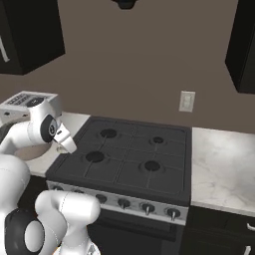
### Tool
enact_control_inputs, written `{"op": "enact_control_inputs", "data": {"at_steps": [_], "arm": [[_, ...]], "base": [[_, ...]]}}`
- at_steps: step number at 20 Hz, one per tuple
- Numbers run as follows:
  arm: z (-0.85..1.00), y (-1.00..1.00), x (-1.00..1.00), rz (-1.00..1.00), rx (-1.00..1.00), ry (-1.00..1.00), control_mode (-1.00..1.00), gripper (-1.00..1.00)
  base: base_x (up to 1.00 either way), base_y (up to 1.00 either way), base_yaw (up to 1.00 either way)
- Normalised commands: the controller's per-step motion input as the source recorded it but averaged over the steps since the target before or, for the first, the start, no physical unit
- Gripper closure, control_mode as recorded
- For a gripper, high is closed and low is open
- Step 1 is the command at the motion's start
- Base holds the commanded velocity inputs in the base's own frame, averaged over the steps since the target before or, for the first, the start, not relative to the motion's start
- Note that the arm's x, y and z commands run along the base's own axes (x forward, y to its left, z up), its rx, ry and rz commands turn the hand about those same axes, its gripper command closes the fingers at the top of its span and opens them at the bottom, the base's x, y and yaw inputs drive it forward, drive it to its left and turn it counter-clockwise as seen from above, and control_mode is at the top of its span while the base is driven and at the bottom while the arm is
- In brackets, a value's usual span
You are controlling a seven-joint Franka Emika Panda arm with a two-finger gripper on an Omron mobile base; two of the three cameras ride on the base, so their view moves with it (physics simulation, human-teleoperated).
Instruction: Turn on the sink faucet. Then move the garlic from the counter to the sink. Turn off the sink. Move the vegetable from the sink to the pot next to the stove. Finally move the pot to the rear right burner.
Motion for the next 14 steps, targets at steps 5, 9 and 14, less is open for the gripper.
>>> {"op": "enact_control_inputs", "data": {"at_steps": [5, 9, 14], "arm": [[0.00, 0.00, 0.00, 0.00, 0.00, 0.00, 1.00, 1.00], [0.00, 0.00, 0.00, 0.00, 0.00, 0.00, 1.00, 1.00], [0.00, 0.00, 0.00, 0.00, 0.00, 0.00, 1.00, 1.00]], "base": [[0.46, 0.00, -0.03], [0.38, 0.01, -0.06], [0.27, 0.13, -0.11]]}}
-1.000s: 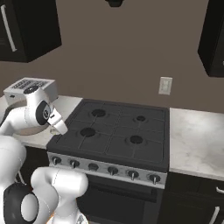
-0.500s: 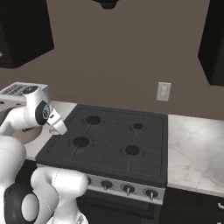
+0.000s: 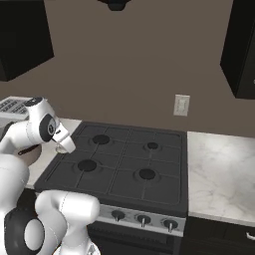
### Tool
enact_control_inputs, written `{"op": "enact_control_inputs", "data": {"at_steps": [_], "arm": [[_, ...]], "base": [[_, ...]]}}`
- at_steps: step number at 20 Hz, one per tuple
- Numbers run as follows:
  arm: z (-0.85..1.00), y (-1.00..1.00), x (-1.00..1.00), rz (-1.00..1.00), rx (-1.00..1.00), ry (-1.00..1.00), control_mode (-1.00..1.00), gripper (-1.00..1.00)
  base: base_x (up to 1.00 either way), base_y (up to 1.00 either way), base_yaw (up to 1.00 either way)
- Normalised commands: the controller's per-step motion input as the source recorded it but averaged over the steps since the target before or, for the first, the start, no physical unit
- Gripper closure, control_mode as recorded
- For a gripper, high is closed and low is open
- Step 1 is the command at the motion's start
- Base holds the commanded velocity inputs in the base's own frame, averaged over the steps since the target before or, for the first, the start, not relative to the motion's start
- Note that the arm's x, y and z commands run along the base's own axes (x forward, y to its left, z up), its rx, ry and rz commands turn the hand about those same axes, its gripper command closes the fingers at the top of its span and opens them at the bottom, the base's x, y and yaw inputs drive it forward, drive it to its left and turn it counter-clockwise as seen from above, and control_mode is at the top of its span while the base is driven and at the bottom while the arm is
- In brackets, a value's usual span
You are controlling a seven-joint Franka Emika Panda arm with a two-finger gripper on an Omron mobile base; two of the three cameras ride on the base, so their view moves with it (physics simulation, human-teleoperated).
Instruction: Turn on the sink faucet. Then move the garlic from the counter to the sink. Turn off the sink. Move the vegetable from the sink to the pot next to the stove. Finally move the pot to the rear right burner.
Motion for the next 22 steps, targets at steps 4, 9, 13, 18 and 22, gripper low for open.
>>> {"op": "enact_control_inputs", "data": {"at_steps": [4, 9, 13, 18, 22], "arm": [[0.00, 0.00, 0.00, 0.00, 0.00, 0.00, 1.00, 1.00], [0.00, 0.00, 0.00, 0.00, 0.00, 0.00, 1.00, 1.00], [0.00, 0.03, 0.00, 0.00, 0.00, -0.01, -1.00, 1.00], [0.04, 0.46, 0.00, 0.00, -0.01, -0.04, -1.00, 1.00], [0.14, 0.95, 0.00, 0.00, -0.02, 0.00, -1.00, 1.00]], "base": [[0.11, 0.19, -0.07], [0.00, 0.00, 0.00], [0.00, 0.00, 0.00], [0.00, 0.00, 0.00], [0.00, 0.00, 0.00]]}}
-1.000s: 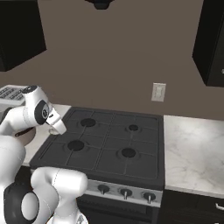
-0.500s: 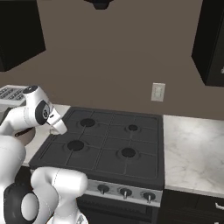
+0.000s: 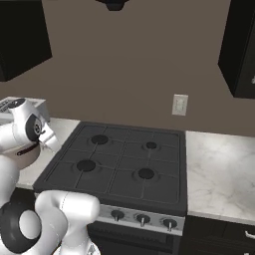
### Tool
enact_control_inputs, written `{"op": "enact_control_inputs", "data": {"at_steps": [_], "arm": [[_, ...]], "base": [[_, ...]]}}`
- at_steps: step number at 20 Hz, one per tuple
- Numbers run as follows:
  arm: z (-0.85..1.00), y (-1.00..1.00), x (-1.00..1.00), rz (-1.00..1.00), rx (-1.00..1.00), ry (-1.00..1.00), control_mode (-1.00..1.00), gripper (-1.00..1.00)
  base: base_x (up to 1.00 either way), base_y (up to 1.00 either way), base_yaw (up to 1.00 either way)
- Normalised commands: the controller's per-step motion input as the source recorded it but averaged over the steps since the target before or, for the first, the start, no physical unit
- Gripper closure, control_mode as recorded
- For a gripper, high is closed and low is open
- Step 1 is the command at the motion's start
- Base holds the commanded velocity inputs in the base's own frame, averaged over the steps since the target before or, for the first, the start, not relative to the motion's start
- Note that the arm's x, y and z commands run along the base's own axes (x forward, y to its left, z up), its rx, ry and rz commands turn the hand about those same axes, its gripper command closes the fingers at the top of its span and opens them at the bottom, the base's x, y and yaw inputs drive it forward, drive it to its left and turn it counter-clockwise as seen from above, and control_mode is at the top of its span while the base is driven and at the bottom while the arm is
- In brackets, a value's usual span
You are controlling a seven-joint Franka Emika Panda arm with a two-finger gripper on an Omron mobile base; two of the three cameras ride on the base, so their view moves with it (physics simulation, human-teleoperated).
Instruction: Turn on the sink faucet. Then move the garlic from the counter to the sink. Turn off the sink. Move the vegetable from the sink to the pot next to the stove. Finally move the pot to the rear right burner.
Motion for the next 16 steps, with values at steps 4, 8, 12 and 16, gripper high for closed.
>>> {"op": "enact_control_inputs", "data": {"at_steps": [4, 8, 12, 16], "arm": [[0.23, 0.86, 0.08, 0.01, -0.02, 0.00, -1.00, 1.00], [0.34, 0.67, 0.16, 0.05, 0.00, 0.00, -1.00, 1.00], [0.29, 0.68, 0.07, 0.09, -0.01, 0.00, -1.00, 1.00], [0.20, 0.85, 0.07, 0.11, -0.04, 0.03, -1.00, 1.00]], "base": [[0.00, 0.00, 0.00], [0.00, 0.00, 0.00], [0.00, 0.00, 0.00], [0.00, 0.00, 0.00]]}}
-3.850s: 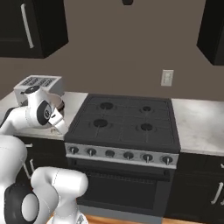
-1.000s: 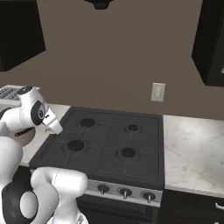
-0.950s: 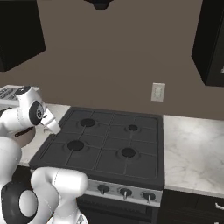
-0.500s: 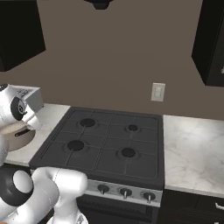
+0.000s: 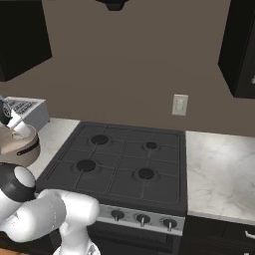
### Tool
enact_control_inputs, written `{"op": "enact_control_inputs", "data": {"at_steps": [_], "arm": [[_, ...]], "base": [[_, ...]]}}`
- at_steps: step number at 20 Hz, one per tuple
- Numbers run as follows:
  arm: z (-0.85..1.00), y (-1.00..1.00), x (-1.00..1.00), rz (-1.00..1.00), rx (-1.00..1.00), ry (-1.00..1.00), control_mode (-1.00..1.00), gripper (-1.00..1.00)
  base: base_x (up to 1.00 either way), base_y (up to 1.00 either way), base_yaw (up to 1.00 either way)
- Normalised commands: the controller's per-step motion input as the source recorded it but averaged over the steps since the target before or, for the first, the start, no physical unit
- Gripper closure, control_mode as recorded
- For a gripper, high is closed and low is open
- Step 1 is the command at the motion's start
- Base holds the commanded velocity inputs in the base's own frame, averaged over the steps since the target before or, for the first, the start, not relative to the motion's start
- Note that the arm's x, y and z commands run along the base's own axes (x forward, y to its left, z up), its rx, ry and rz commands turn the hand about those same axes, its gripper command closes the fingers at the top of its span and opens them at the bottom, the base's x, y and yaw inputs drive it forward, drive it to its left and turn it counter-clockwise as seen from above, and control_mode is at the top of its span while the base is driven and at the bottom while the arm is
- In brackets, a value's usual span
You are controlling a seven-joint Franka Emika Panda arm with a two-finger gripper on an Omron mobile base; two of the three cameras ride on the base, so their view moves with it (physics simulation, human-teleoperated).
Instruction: Turn on the sink faucet. Then move the garlic from the counter to the sink. Turn off the sink. Move the vegetable from the sink to the pot next to the stove. Finally move the pot to the rear right burner.
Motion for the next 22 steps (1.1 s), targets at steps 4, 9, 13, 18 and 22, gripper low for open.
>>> {"op": "enact_control_inputs", "data": {"at_steps": [4, 9, 13, 18, 22], "arm": [[0.07, 0.88, 0.08, 0.12, -0.05, 0.05, -1.00, 1.00], [-0.03, 0.64, 0.15, 0.06, -0.07, 0.02, -1.00, 1.00], [-0.20, 0.12, 0.10, 0.00, -0.05, 0.10, -1.00, 1.00], [-0.35, 0.00, 0.07, 0.00, 0.00, 0.12, -1.00, 1.00], [-0.41, 0.00, 0.04, 0.00, 0.00, 0.03, -1.00, 1.00]], "base": [[0.00, 0.00, 0.00], [0.00, 0.00, 0.00], [0.00, 0.00, 0.00], [0.00, 0.00, 0.00], [0.00, 0.00, 0.00]]}}
